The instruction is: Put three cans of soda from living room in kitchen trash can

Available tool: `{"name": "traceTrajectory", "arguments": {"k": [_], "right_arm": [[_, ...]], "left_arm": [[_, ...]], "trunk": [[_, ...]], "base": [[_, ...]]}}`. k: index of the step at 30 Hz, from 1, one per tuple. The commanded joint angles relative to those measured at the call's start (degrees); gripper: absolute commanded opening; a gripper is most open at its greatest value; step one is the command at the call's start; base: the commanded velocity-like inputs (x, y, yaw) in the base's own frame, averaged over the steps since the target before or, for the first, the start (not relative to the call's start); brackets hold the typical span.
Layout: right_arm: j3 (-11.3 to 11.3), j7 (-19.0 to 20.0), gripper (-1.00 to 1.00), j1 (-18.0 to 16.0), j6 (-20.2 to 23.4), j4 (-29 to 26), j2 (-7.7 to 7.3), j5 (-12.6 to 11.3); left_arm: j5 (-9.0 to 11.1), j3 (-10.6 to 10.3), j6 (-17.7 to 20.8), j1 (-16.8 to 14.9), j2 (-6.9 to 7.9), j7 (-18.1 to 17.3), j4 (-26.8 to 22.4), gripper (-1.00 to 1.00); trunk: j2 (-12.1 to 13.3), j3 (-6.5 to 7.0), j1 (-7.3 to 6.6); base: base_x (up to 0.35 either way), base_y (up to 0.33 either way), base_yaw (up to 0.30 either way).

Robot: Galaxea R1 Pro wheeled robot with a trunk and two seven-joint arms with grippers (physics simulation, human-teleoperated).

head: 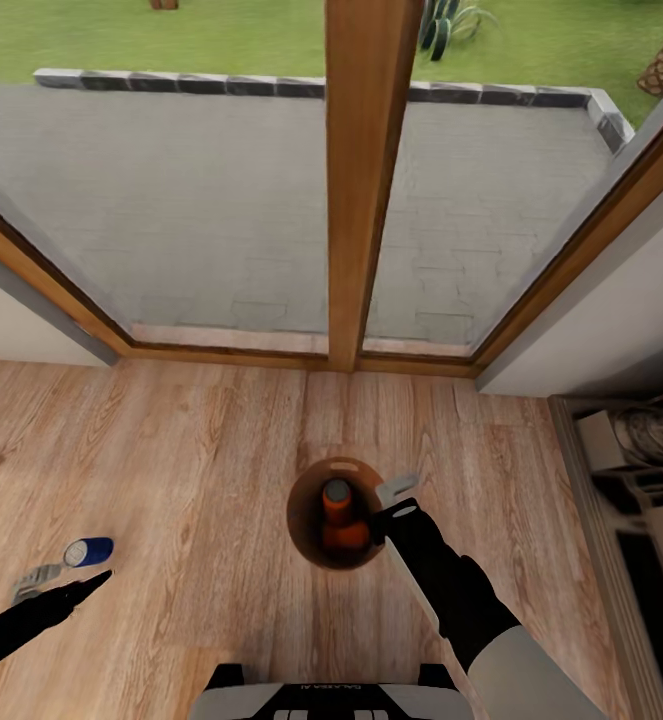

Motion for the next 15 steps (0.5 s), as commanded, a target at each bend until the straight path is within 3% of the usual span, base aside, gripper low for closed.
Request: {"name": "traceTrajectory", "arguments": {"k": [1,5,9,15], "right_arm": [[0.0,0.0,-1.0,0.0,-0.1,0.0,0.01,-0.4],[0.0,0.0,-1.0,0.0,-0.1,0.0,0.01,-0.5],[0.0,0.0,-1.0,0.0,-0.1,0.0,0.01,-0.5],[0.0,0.0,-1.0,0.0,-0.1,0.0,0.01,-0.5]], "left_arm": [[0.0,0.0,-0.2,0.0,0.11,0.8,0.1,1.0],[0.0,0.4,-0.6,0.0,0.58,4.7,0.5,1.0],[0.0,2.7,-0.8,0.0,1.03,5.4,0.6,1.0],[0.0,4.0,-0.8,0.0,1.35,5.5,0.6,1.0]], "trunk": [[0.0,0.0,0.0],[0.0,0.0,0.0],[0.0,0.0,0.0],[0.0,0.0,0.0]], "base": [[0.084,0.0,0.0],[0.156,0.0,0.0],[0.219,0.0,0.0],[0.287,0.008,0.002]]}}
